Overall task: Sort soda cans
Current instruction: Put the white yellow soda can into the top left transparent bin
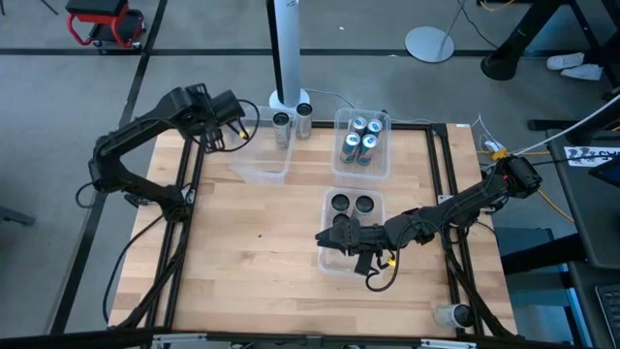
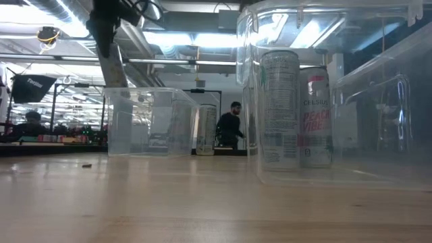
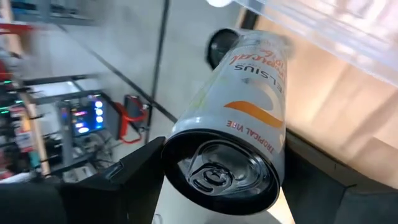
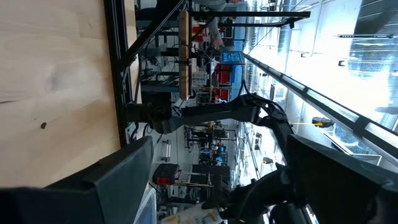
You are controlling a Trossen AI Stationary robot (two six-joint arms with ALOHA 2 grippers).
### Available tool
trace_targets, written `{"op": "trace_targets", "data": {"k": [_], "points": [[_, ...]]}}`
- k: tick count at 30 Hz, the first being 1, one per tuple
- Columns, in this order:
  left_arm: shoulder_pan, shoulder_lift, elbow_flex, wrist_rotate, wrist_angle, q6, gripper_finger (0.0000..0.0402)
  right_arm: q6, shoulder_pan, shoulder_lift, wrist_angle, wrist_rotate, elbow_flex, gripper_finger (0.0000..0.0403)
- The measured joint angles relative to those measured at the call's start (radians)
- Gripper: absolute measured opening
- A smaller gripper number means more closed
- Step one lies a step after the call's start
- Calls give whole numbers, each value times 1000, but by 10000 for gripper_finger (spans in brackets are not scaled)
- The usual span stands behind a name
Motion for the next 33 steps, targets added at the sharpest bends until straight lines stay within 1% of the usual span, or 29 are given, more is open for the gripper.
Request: {"op": "trace_targets", "data": {"k": [5,9,11,17,22,26,29,33], "points": [[-36,-1,42,-106,8,1,262,0,0,0,1,0,0,365],[-61,-2,49,-107,80,23,262,0,0,0,1,0,0,365],[-68,-2,49,-72,123,44,262,0,0,0,1,0,0,365],[-71,1,49,88,284,111,262,1,0,0,4,0,0,365],[-51,33,49,202,354,128,261,3,0,0,9,0,0,365],[-36,93,40,212,348,127,261,3,0,0,14,0,0,365],[-25,125,16,195,355,132,260,3,0,0,10,0,0,365],[11,180,4,200,354,144,255,9,0,0,-1,0,0,365]]}}
